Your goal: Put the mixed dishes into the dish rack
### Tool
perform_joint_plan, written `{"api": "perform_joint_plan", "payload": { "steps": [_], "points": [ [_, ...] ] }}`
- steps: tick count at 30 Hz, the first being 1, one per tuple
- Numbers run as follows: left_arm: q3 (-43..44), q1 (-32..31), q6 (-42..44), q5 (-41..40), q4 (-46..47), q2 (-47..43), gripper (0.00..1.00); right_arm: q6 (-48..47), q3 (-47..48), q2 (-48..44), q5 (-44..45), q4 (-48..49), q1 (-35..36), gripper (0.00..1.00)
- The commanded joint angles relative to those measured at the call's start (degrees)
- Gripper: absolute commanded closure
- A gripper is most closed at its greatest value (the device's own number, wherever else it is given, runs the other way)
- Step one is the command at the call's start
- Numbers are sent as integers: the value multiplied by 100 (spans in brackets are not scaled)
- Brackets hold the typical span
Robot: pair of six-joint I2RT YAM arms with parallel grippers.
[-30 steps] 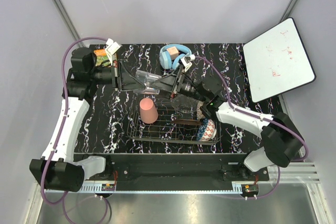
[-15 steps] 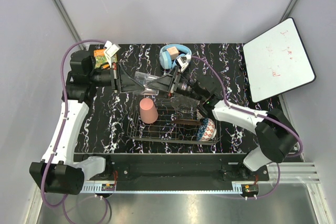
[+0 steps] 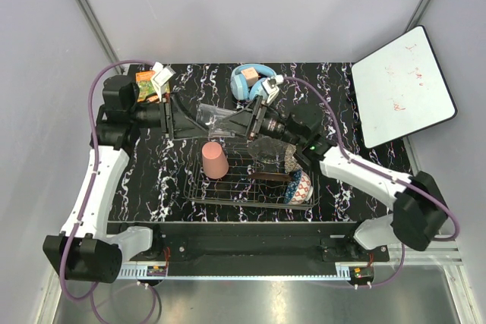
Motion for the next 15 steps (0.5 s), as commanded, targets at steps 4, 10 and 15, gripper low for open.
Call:
{"api": "perform_joint_plan", "payload": {
  "steps": [4,10,15],
  "points": [
    [40,245,218,338,-253,55,1,-1420,483,-795,540,-1530,24,100],
    [374,1087,165,733,-279,46,1,-2254,808,-910,794,-3401,60,100],
    [366,1992,270,542,-270,55,1,-3378,1623,-463,1496,-5607,690,100]
  ]
}}
